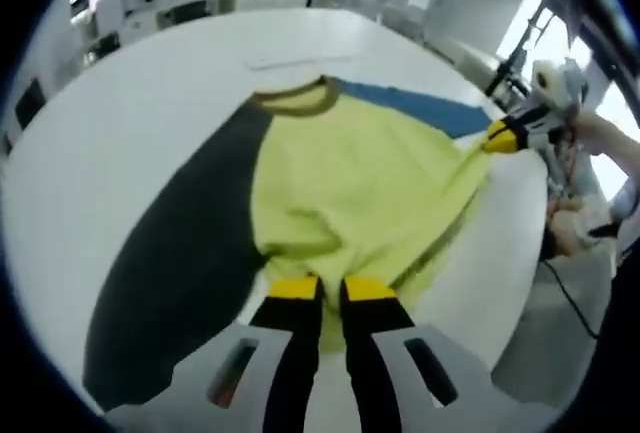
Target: Fold the garment on the visible template until the final outline fits inside the template.
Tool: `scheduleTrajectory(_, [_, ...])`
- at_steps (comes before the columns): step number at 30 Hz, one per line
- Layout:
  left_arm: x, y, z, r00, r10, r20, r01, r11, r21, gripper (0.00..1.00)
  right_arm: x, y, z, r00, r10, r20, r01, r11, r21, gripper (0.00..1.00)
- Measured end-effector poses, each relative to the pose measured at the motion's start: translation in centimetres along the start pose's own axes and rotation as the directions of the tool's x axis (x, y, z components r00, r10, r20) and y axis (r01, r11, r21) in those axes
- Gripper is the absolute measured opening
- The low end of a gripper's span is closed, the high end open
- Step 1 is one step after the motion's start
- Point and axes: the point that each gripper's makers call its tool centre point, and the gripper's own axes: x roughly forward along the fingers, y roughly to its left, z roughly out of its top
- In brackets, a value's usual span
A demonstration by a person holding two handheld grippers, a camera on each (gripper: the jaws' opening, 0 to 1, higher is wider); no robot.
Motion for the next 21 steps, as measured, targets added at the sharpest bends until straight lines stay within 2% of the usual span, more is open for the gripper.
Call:
scheduleTrajectory(12, [2.6, 1.1, -0.4, 0.998, -0.006, -0.058, 0.004, 1.000, -0.024, 0.04, 2.4, -2.1, -0.3, 0.999, 0.017, -0.041, -0.014, 0.996, 0.086, 0.03])
scheduleTrajectory(21, [3.7, 1.5, 0.0, 0.996, -0.012, -0.089, 0.010, 1.000, -0.017, 0.04, 3.7, -2.9, -0.5, 0.996, -0.020, -0.082, 0.023, 0.999, 0.037, 0.04])
